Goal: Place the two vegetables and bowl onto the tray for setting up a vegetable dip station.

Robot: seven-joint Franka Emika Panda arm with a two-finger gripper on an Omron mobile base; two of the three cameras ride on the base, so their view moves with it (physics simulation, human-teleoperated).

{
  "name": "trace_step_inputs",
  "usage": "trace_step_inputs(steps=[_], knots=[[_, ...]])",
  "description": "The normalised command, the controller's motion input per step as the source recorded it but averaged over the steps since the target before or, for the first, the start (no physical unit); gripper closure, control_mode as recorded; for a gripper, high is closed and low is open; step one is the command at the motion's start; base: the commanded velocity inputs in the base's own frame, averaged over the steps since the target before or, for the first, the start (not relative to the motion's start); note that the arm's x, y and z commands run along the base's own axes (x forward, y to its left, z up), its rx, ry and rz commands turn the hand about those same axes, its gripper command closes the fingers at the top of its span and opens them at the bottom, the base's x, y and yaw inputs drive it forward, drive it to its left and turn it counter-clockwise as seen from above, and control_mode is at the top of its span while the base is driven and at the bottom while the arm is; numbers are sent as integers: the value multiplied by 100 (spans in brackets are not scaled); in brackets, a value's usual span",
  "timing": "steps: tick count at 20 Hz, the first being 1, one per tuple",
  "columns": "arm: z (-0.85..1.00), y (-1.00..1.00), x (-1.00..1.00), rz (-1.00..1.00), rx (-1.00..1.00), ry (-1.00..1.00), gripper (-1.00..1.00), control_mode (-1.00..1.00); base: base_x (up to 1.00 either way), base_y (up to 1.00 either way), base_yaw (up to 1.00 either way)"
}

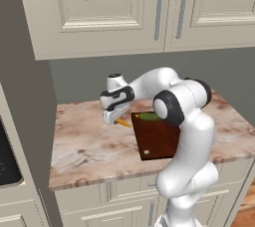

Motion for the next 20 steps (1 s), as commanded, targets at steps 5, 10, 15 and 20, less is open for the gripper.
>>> trace_step_inputs(steps=[5,10,15,20], knots=[[0,-37,-7,30,0,0,100,-100,0,0,0],[0,-38,0,23,0,0,100,-100,0,0,0],[0,-39,0,21,0,0,100,-100,0,0,0],[0,-42,0,20,0,0,100,-100,0,0,0]])
